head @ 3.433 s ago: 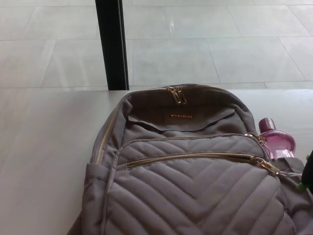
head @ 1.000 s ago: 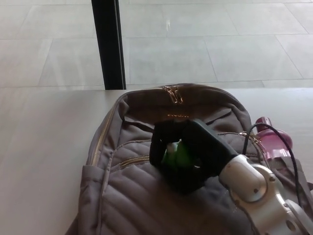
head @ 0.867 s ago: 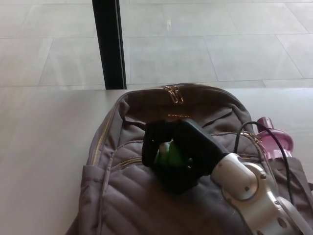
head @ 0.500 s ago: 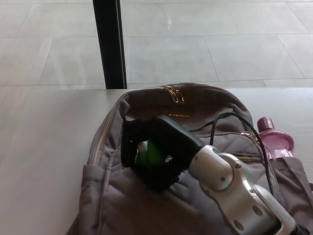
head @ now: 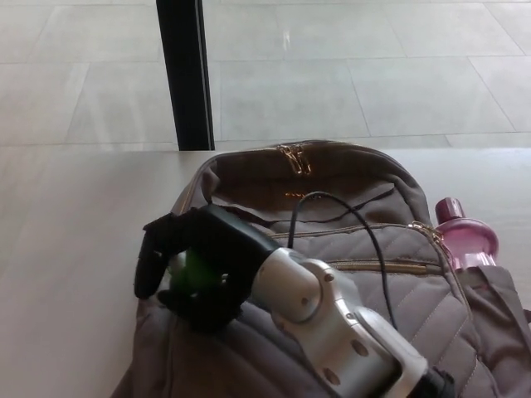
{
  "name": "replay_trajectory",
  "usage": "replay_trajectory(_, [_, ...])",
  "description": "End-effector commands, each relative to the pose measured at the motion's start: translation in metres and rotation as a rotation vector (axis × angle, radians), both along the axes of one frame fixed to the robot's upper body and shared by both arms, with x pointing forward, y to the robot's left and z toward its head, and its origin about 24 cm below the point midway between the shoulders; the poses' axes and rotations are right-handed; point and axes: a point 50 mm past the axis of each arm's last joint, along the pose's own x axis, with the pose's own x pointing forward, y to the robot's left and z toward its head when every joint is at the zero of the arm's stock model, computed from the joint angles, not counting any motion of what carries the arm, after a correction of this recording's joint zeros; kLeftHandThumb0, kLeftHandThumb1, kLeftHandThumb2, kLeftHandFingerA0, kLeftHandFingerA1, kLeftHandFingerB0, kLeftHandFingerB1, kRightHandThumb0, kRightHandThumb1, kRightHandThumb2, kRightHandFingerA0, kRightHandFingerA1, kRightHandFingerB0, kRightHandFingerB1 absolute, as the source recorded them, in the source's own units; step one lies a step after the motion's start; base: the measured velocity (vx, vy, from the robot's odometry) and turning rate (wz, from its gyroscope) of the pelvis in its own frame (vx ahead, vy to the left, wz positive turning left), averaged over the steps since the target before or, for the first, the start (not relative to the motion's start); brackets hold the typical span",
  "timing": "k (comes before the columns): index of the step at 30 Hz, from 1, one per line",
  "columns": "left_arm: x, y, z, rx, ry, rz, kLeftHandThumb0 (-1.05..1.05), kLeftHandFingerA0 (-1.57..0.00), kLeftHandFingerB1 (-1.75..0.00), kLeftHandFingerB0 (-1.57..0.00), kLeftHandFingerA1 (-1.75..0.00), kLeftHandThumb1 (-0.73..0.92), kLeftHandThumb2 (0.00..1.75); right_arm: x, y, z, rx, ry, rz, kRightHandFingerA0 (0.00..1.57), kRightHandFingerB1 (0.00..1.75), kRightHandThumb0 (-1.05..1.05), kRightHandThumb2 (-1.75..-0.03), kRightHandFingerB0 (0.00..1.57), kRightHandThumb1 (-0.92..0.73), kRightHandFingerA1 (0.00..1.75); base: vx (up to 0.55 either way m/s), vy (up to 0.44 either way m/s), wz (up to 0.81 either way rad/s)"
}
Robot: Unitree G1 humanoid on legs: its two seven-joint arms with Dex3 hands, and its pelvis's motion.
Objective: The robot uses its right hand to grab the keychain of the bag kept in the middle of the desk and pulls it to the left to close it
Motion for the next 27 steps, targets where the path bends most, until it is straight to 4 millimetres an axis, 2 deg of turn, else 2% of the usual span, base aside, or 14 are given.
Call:
replay_trajectory(1, [-0.002, 0.003, 0.002, 0.027, 0.015, -0.002, -0.94, -0.73, -0.48, -0.55, -0.55, 0.92, 0.89, -0.004, 0.023, -0.001, 0.009, 0.000, -0.004, 0.79, 1.26, -0.25, -1.14, 0.75, -0.52, 1.69, 0.00, 0.000, 0.00])
replay_trajectory(3, [-0.002, 0.003, 0.003, 0.028, 0.014, -0.005, -0.96, -0.72, -0.47, -0.54, -0.55, 0.92, 0.91, -0.006, 0.032, -0.002, 0.021, 0.047, -0.010, 0.84, 1.22, -0.26, -1.20, 0.73, -0.48, 1.75, -0.03, -0.003, 0.03])
replay_trajectory(6, [0.000, 0.001, 0.000, 0.021, 0.012, 0.001, -0.98, -0.75, -0.48, -0.54, -0.56, 0.91, 0.91, -0.008, 0.044, -0.005, 0.013, 0.063, -0.026, 0.88, 0.91, -0.29, -1.12, 0.69, -0.50, 1.75, 0.00, 0.000, 0.00])
replay_trajectory(8, [0.001, 0.001, 0.000, 0.017, 0.010, 0.003, -0.98, -0.74, -0.48, -0.54, -0.56, 0.91, 0.91, -0.009, 0.049, -0.007, 0.016, 0.075, -0.021, 0.89, 1.10, -0.31, -1.12, 0.69, -0.50, 1.75, 0.00, 0.000, 0.00])
replay_trajectory(11, [0.000, 0.002, 0.002, 0.015, 0.008, -0.008, -0.98, -0.70, -0.50, -0.56, -0.56, 0.92, 0.89, -0.012, 0.059, -0.012, -0.004, 0.082, -0.010, 0.90, 0.92, -0.32, -1.17, 0.65, -0.51, 1.75, 0.00, 0.000, 0.00])
replay_trajectory(12, [-0.001, 0.001, 0.001, 0.009, 0.004, -0.003, -1.02, -0.67, -0.52, -0.53, -0.57, 0.86, 1.02, -0.013, 0.062, -0.014, -0.012, 0.082, -0.007, 0.89, 0.95, -0.35, -1.15, 0.66, -0.52, 1.75, 0.00, 0.000, 0.00])
replay_trajectory(14, [-0.001, 0.001, 0.000, 0.006, 0.006, 0.008, -0.96, -0.70, -0.48, -0.54, -0.57, 0.92, 0.89, -0.015, 0.068, -0.018, -0.028, 0.086, -0.004, 0.90, 0.83, -0.37, -1.08, 0.64, -0.59, 1.75, 0.00, 0.000, 0.00])
replay_trajectory(18, [-0.002, 0.001, 0.000, 0.006, 0.016, 0.027, -0.95, -0.72, -0.49, -0.56, -0.57, 0.92, 0.87, -0.020, 0.076, -0.024, -0.046, 0.084, 0.017, 0.84, 0.97, -0.38, -1.09, 0.60, -0.60, 1.75, 0.00, 0.000, 0.00])
replay_trajectory(20, [-0.002, 0.000, -0.001, 0.010, 0.023, 0.009, -1.03, -0.73, -0.51, -0.57, -0.59, 0.85, 0.97, -0.028, 0.089, -0.026, -0.065, 0.097, 0.026, 0.76, 1.02, -0.37, -1.08, 0.63, -0.61, 1.59, 0.00, 0.000, 0.00])
replay_trajectory(21, [-0.002, 0.000, 0.000, 0.012, 0.019, -0.005, -1.03, -0.71, -0.51, -0.56, -0.59, 0.86, 0.98, -0.033, 0.093, -0.027, -0.046, 0.095, 0.036, 0.78, 0.81, -0.36, -1.06, 0.32, -0.61, 1.68, 0.00, 0.000, 0.00])
replay_trajectory(22, [-0.002, 0.000, 0.000, 0.011, 0.022, -0.008, -1.02, -0.70, -0.51, -0.55, -0.59, 0.86, 0.98, -0.037, 0.097, -0.027, -0.040, 0.101, 0.042, 0.84, 1.01, -0.39, -1.06, 0.42, -0.61, 1.62, 0.00, 0.000, 0.00])
replay_trajectory(24, [0.001, -0.002, -0.002, 0.001, 0.016, -0.010, -0.98, -0.68, -0.49, -0.53, -0.57, 0.92, 0.92, -0.042, 0.103, -0.027, -0.021, 0.152, 0.019, 0.81, 0.73, -0.46, -1.01, 0.13, -0.71, 1.66, 0.00, 0.000, 0.00])
replay_trajectory(26, [0.003, -0.002, -0.003, 0.000, 0.016, -0.013, -0.95, -0.68, -0.49, -0.55, -0.57, 0.92, 0.90, -0.045, 0.108, -0.026, 0.000, 0.162, 0.016, 0.76, 0.81, -0.44, -1.05, 0.14, -0.65, 1.67, 0.00, 0.000, 0.00])
replay_trajectory(27, [0.003, -0.002, -0.002, -0.005, 0.013, -0.015, -0.98, -0.69, -0.50, -0.56, -0.58, 0.92, 0.90, -0.047, 0.111, -0.025, -0.002, 0.153, 0.025, 0.80, 1.43, -0.48, -1.20, 0.49, -0.58, 1.75, 0.00, 0.000, 0.00])
